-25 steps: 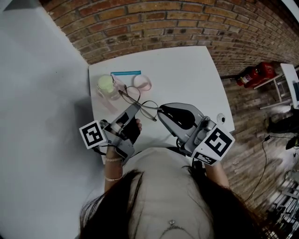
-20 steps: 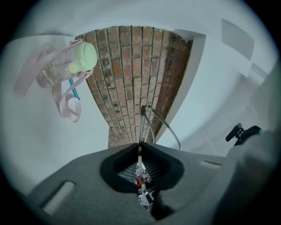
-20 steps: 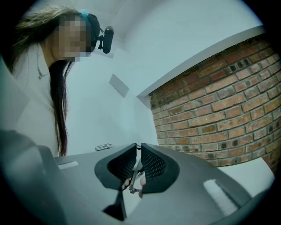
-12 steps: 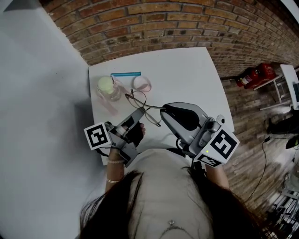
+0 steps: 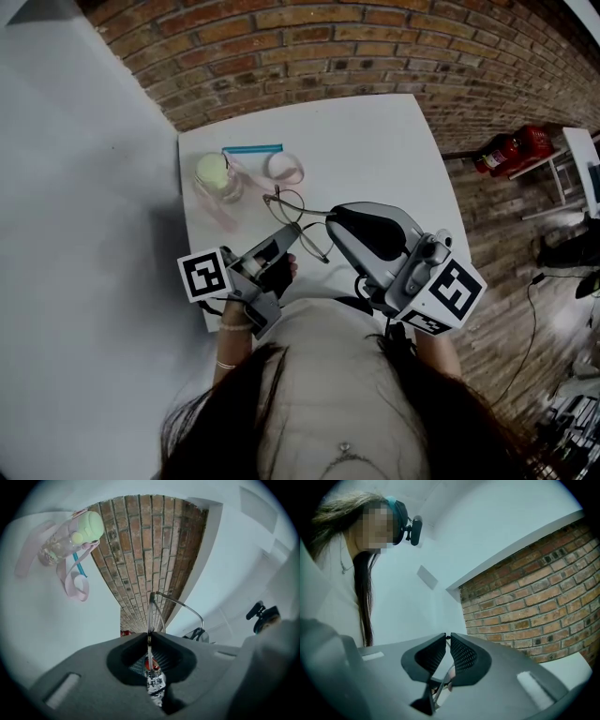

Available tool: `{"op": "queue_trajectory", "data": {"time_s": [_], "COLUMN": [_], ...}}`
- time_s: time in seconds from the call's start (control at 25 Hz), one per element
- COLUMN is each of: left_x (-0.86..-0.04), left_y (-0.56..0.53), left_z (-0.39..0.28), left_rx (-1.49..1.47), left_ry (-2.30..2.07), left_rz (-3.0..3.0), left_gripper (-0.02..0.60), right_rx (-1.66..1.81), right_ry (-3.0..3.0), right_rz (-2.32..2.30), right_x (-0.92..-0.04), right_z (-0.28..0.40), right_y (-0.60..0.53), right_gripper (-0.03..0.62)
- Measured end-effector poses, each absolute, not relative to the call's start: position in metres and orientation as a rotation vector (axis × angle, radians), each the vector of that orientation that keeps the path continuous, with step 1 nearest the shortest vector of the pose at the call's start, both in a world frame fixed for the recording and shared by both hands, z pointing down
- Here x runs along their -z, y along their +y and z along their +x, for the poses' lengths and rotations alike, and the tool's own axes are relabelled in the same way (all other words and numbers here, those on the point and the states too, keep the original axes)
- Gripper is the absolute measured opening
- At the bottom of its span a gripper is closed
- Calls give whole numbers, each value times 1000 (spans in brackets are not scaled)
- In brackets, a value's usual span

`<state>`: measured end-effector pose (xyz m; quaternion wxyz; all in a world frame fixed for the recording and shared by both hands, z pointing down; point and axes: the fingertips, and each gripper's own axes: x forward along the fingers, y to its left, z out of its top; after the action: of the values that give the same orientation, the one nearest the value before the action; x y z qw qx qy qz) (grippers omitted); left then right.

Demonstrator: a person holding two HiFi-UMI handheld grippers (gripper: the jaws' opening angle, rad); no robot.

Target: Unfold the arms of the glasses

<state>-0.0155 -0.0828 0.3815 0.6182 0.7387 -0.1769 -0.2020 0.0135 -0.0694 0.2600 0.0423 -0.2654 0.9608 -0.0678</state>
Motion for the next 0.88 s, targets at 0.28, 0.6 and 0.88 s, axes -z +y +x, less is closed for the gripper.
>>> {"op": "queue_trajectory", "data": {"time_s": [0.28, 0.6, 0.88], "left_x": [-387, -392, -397], "left_y": [-76, -70, -65], "left_z": [-9, -2, 4], "left_rx": [412, 360, 316], "left_ry": [-393, -380, -376], "left_rz": [1710, 1717, 1716], "left_gripper": [21, 21, 21], "right_rx": [187, 175, 176], "right_ry": [2929, 2920, 2906], "right_rz": [-825, -839, -860], "right_x": [-256, -253, -252], "right_z": [16, 18, 24], "right_y": [-70, -73, -76], "right_gripper": [40, 38, 38]}}
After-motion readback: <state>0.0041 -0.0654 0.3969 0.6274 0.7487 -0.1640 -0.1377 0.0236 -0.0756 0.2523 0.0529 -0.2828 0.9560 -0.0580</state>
